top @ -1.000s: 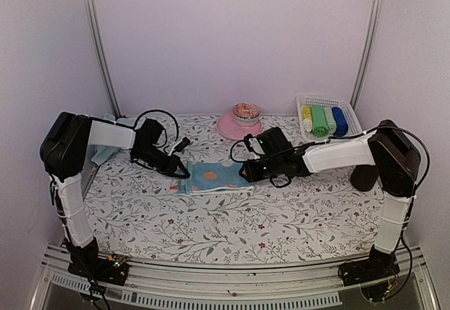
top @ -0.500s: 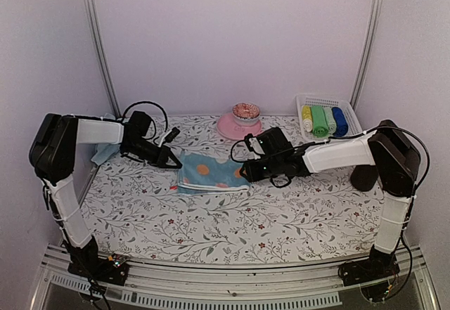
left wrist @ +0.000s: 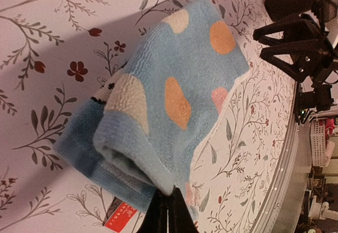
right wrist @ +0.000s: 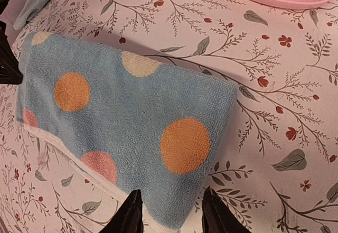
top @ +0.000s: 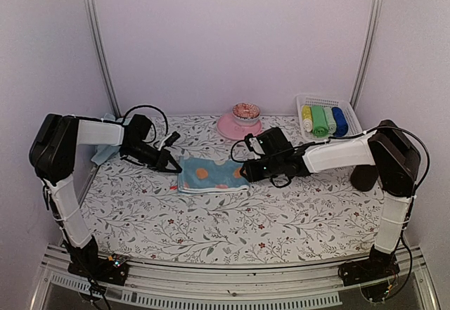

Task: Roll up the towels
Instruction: Smooth out the towel at the center of the board.

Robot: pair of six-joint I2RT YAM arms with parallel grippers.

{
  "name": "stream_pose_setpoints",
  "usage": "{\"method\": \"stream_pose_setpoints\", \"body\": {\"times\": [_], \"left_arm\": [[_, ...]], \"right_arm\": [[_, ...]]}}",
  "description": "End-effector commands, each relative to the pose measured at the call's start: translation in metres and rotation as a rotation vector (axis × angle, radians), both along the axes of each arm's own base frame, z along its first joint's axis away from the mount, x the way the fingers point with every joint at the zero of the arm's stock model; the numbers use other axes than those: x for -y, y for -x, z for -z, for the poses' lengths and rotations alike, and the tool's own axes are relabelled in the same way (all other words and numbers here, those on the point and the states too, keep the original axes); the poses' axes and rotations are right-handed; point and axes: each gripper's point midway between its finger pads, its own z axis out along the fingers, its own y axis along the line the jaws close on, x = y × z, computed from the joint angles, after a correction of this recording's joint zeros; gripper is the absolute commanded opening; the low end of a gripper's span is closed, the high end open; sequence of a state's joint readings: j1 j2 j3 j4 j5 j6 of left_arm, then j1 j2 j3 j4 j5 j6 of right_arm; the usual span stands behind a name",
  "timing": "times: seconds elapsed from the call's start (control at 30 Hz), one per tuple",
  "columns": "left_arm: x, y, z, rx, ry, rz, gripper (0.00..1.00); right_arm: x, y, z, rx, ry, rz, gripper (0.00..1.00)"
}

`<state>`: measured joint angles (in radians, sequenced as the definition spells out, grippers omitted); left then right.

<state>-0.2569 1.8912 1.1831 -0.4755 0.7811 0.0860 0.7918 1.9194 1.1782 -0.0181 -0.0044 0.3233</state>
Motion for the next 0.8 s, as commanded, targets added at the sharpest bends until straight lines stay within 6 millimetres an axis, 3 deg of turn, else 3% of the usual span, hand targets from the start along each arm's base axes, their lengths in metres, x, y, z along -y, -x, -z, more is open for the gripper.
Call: {"method": "stream_pose_setpoints", "body": {"times": [0.0, 0.17, 0.23, 0.43, 0.77], "left_arm": [[0.002, 0.010, 0.002, -0.035, 0.021, 0.015, 0.00], [0.001, 0.010, 0.004, -0.043, 0.019, 0.011, 0.00], [0.002, 0.010, 0.004, -0.048, 0.024, 0.014, 0.00], [0.000, 0.007, 0.014, -0.055, 0.000, 0.006, 0.00], [-0.004, 0.001, 0.026, -0.050, -0.042, -0.010, 0.00]], "right_arm": [[-0.003, -0.002, -0.008, 0.026, 0.001, -0.002, 0.39], [-0.009, 0.003, 0.002, 0.002, 0.008, -0.046, 0.38], [-0.019, 0.000, -0.005, 0.015, -0.008, -0.062, 0.37], [-0.030, 0.000, 0.001, 0.003, -0.018, -0.098, 0.32], [-0.027, 0.009, 0.026, -0.061, 0.027, -0.118, 0.20]]}}
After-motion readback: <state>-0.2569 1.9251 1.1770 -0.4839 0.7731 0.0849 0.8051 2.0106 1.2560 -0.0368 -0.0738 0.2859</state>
